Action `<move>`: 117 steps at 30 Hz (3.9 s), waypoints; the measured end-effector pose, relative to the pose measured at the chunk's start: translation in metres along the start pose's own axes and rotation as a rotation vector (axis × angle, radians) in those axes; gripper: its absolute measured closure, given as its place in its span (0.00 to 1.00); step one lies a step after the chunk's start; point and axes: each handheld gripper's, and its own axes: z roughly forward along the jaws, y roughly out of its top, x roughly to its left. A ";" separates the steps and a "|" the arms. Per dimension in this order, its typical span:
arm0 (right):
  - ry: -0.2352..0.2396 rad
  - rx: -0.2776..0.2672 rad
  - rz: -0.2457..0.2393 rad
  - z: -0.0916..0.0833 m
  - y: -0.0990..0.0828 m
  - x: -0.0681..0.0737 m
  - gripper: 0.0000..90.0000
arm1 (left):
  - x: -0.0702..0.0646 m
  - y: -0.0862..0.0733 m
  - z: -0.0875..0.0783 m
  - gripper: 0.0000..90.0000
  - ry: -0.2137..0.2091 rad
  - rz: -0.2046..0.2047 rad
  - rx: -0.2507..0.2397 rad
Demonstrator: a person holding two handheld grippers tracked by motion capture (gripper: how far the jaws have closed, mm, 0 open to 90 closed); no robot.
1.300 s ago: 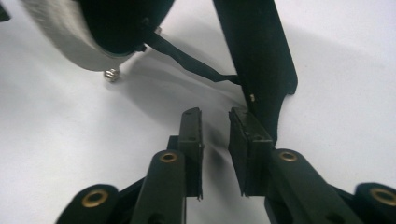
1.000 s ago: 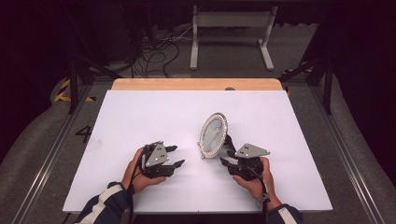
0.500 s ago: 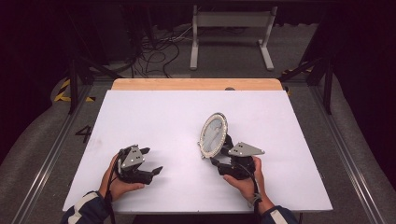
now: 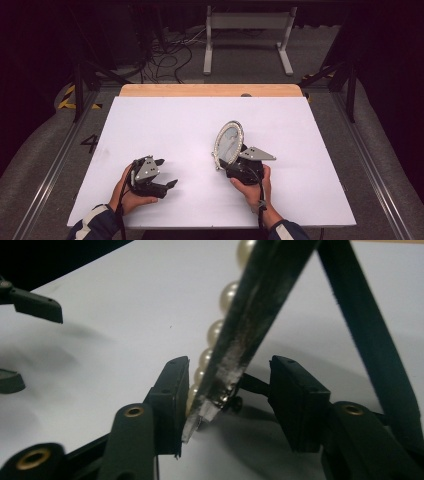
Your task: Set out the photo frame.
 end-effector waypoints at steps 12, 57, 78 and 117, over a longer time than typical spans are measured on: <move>0.053 -0.024 0.011 -0.005 0.000 -0.003 0.75 | -0.001 0.003 -0.001 0.20 -0.019 0.015 -0.017; 0.035 -0.027 -0.093 -0.055 0.010 -0.009 0.73 | 0.016 0.081 0.078 0.17 -0.218 -0.012 -0.082; 0.017 -0.077 -0.107 -0.067 0.014 -0.008 0.93 | 0.012 0.089 0.113 0.39 -0.298 -0.029 -0.085; 0.000 -0.069 -0.085 -0.060 0.019 -0.017 0.94 | 0.014 0.093 0.088 0.67 -0.125 -0.021 -0.118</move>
